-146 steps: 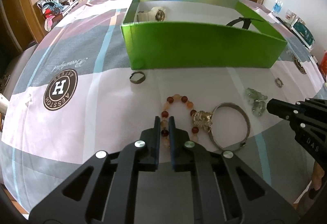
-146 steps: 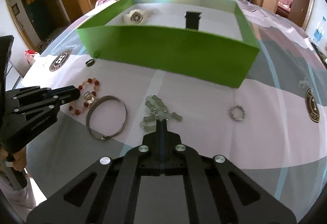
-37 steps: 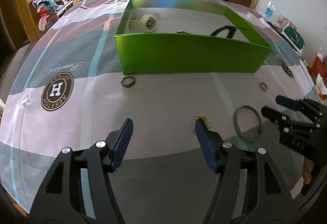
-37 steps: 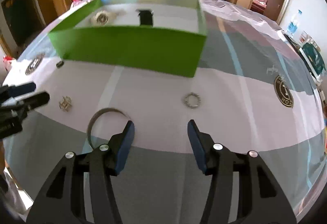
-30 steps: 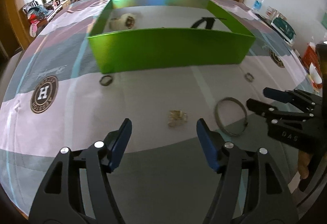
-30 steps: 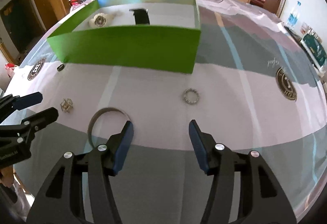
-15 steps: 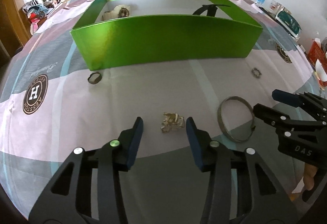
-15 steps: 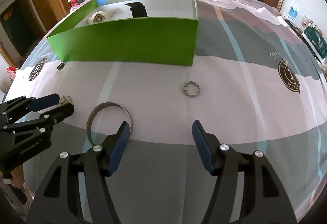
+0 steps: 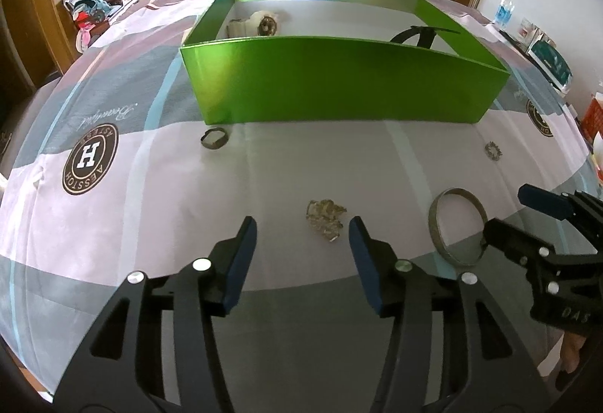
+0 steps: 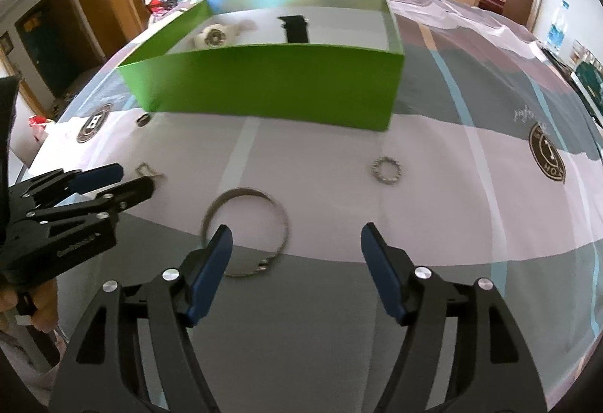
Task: Organize jewelry
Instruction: 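Close the right tool on the bangle rim while the left grasps the gold charm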
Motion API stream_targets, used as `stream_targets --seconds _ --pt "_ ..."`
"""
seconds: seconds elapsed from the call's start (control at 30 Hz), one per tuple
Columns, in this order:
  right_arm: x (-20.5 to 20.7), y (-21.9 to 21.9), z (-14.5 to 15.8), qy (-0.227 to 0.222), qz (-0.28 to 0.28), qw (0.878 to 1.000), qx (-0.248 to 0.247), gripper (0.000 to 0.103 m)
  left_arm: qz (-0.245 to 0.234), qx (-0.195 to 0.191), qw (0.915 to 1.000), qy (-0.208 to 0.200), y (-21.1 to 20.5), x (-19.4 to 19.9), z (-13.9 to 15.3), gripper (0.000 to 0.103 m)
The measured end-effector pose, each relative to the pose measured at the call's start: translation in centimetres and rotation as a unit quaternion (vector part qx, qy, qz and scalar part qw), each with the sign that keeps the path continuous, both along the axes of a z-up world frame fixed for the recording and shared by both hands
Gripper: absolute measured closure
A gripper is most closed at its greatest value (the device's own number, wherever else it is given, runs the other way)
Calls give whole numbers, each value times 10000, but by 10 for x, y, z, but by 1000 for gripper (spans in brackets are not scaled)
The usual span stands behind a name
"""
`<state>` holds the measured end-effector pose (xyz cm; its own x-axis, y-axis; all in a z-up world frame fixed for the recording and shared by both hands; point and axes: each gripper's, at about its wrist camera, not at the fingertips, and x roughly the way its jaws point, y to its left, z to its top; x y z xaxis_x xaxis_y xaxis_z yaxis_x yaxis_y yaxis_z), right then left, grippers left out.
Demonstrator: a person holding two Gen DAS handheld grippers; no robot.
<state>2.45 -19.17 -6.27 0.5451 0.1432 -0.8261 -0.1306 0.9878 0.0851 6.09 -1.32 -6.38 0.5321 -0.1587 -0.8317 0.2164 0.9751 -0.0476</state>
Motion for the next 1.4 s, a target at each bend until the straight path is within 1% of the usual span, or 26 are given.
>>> stream_targets --seconds 0.1,0.33,0.57,1.0,1.4 --pt "-1 7 0 1 119 9999 1 30 -25 -4 10000 -7 0 -1 0 47" --pt "-1 20 -6 73 326 9994 -67 30 -18 -15 10000 13 0 -2 -1 45" --pt "5 25 -16 203 321 9992 -137 30 -28 -21 10000 23 0 -2 -3 43" --pt "5 33 -19 135 263 9986 -430 29 -32 -22 10000 38 -1 -2 -4 42" --pt "6 33 -19 122 232 9986 -456 29 -32 -13 10000 67 0 -1 -8 41"
